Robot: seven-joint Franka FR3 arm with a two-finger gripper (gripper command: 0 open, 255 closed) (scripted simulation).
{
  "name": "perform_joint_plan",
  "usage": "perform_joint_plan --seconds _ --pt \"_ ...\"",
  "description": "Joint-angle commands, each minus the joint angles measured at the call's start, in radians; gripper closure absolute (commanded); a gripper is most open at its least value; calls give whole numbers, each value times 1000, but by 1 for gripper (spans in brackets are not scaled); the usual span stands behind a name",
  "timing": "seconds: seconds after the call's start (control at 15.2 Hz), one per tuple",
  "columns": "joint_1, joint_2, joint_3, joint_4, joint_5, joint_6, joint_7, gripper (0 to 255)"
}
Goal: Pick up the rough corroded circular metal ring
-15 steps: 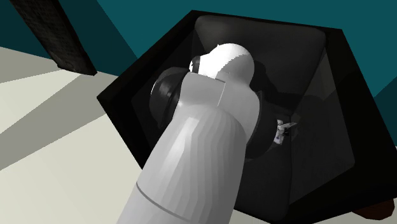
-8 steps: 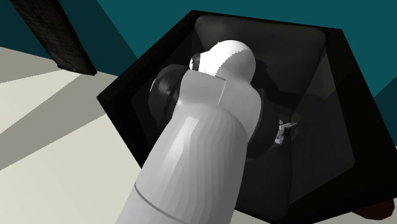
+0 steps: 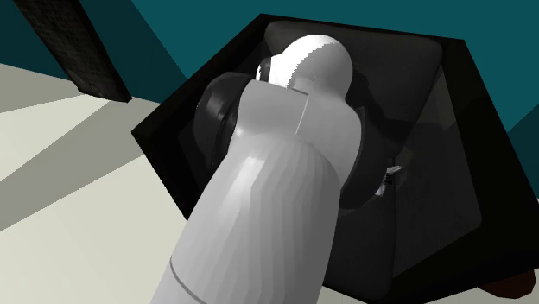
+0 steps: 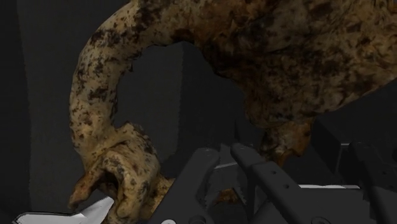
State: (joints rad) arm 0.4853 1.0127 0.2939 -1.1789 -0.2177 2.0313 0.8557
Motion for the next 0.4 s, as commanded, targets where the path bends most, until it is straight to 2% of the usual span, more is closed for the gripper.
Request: perform_joint_plan --seconds 0.0,0.33 --pt "-4 -21 3 -9 3 -11 -1 255" --pt "-7 -48 7 -14 7 -34 -1 255"
